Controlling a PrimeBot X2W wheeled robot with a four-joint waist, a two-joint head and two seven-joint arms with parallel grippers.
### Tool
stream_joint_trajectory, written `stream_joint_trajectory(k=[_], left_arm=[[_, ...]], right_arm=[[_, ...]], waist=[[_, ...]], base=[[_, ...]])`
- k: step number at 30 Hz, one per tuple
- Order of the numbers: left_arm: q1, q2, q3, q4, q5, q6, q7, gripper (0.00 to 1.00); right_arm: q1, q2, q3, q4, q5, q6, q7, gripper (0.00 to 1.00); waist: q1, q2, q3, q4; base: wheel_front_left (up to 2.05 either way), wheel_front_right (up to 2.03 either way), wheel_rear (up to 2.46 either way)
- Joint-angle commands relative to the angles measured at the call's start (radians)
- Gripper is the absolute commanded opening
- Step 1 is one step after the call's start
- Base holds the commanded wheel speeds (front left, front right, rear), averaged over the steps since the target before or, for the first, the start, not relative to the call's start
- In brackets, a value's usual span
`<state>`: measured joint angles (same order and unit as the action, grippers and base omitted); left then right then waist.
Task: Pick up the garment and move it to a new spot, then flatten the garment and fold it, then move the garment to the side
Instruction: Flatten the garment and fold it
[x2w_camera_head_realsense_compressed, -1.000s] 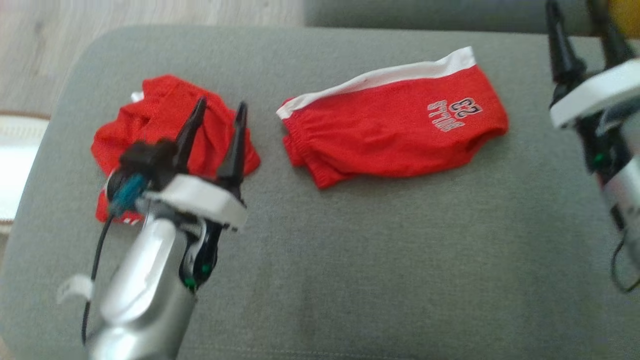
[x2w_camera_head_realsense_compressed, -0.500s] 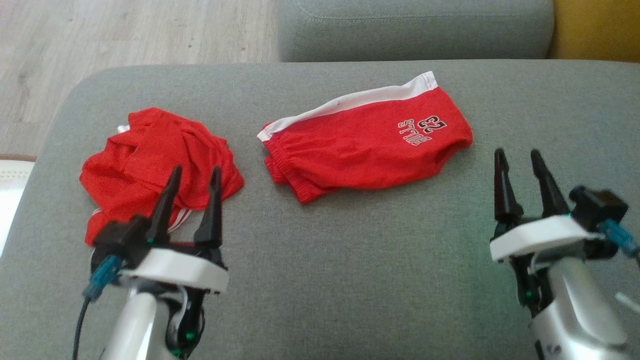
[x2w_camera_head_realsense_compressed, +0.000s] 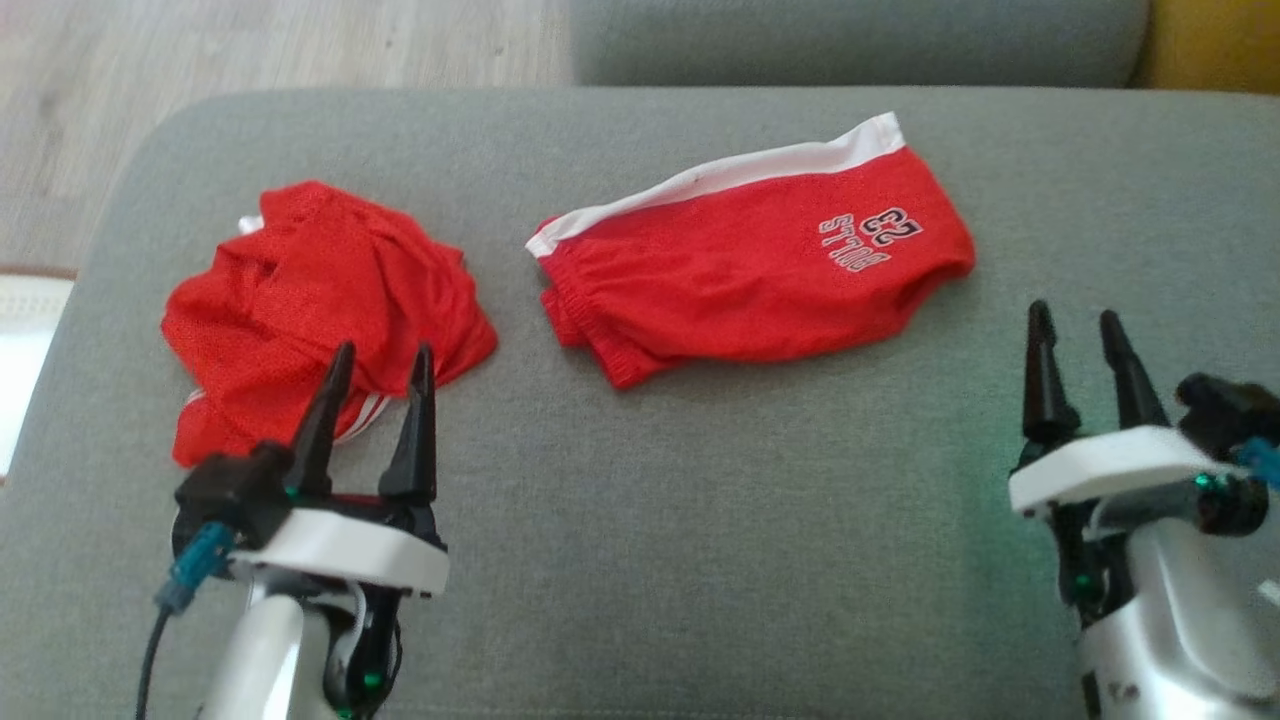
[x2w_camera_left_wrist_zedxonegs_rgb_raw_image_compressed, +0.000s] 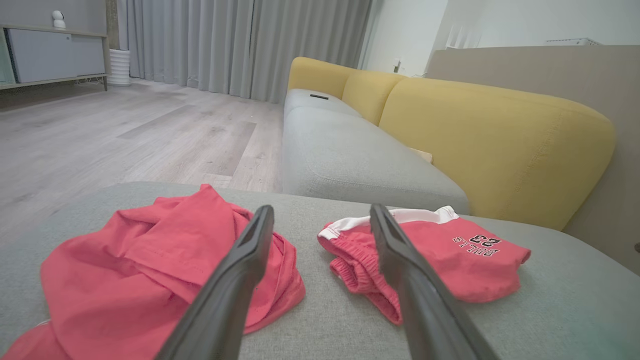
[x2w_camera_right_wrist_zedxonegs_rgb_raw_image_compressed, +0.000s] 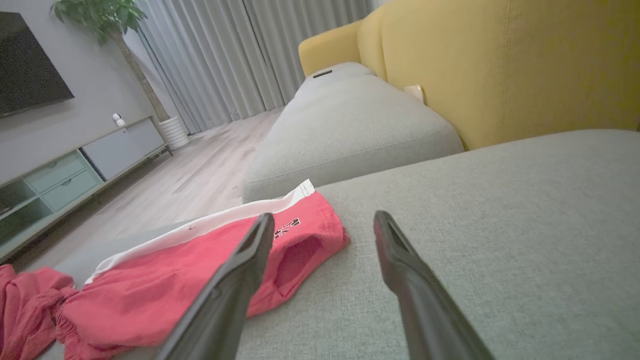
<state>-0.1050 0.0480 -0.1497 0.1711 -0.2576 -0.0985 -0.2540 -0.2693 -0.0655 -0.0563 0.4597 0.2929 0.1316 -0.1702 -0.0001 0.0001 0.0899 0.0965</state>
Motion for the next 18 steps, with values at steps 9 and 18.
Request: stream_joint_trajectory(k=[9, 18], left_arm=[[-0.102, 0.002, 0.012, -0.02, -0.032, -0.007, -0.008, 1.0], [-0.118, 0.002, -0.022, -0.022, -0.056, -0.012, -0.008, 1.0]], right_arm=[[-0.217, 0.015, -0.104, 0.124, 0.173, -0.001, 0.115, 1.0], [-0.377, 0.015, -0.265, 0.393, 0.091, -0.001, 0.112, 1.0]], waist=[[0.0001, -0.0001, 0.096, 0.104], [0.0001, -0.0001, 0.126, 0.177]], base=[[0.0, 0.0, 0.0], [0.0, 0.0, 0.0]])
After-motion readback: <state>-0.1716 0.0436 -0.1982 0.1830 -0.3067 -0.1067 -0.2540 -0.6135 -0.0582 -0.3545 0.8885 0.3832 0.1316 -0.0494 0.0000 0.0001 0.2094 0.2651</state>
